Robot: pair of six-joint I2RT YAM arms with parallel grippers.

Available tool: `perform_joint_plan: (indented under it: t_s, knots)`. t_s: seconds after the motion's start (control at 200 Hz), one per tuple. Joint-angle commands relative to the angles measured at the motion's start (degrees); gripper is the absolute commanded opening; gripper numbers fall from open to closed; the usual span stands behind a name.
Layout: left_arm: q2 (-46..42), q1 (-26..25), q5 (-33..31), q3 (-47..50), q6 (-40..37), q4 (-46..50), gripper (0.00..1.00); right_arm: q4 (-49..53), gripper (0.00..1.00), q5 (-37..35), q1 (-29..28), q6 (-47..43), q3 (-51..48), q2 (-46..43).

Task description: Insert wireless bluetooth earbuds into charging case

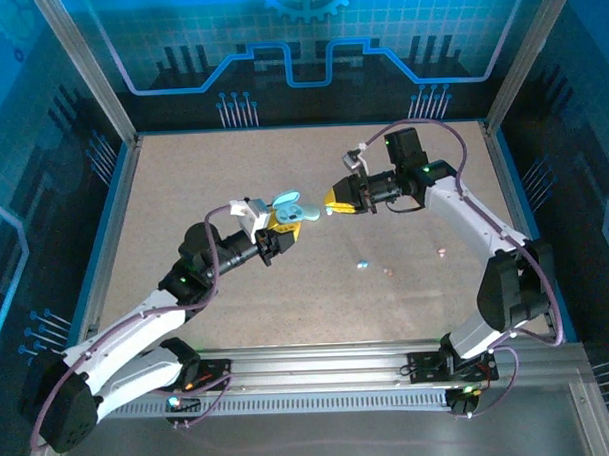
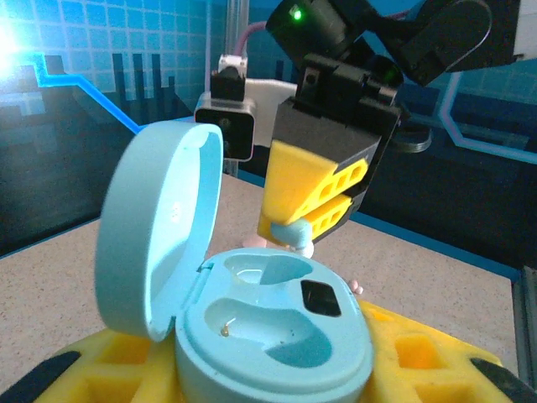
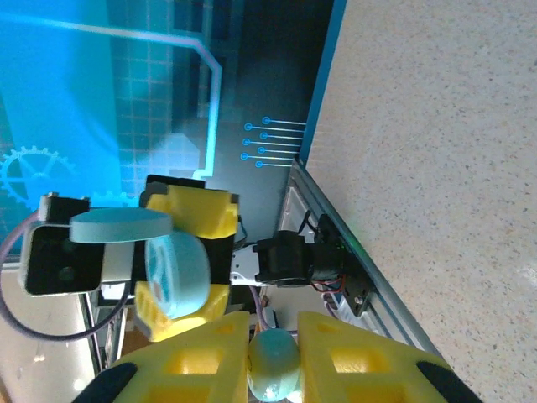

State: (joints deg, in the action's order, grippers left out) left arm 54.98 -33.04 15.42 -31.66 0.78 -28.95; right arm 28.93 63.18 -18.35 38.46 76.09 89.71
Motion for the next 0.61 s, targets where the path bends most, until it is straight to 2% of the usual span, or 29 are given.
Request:
perform_joint_plan:
  t_s: [0.0, 0.38, 0.6]
  knots:
    - [0.55, 0.51, 1.72, 0.77, -2.49, -2.8, 0.34, -1.02, 0.21, 2.05, -1.16, 1.79, 1.1, -2.77]
    - [3.23, 0.1, 3.17, 0.17, -3.5, -5.65, 0.34, -1.68, 0.21, 0.25, -3.46, 3.2, 3.13, -5.93]
    - [4.23, -0.36, 4.77, -0.01, -3.41, -7.61, 0.34, 1.2, 0.22, -4.05, -5.92, -0.48, 5.17, -6.4]
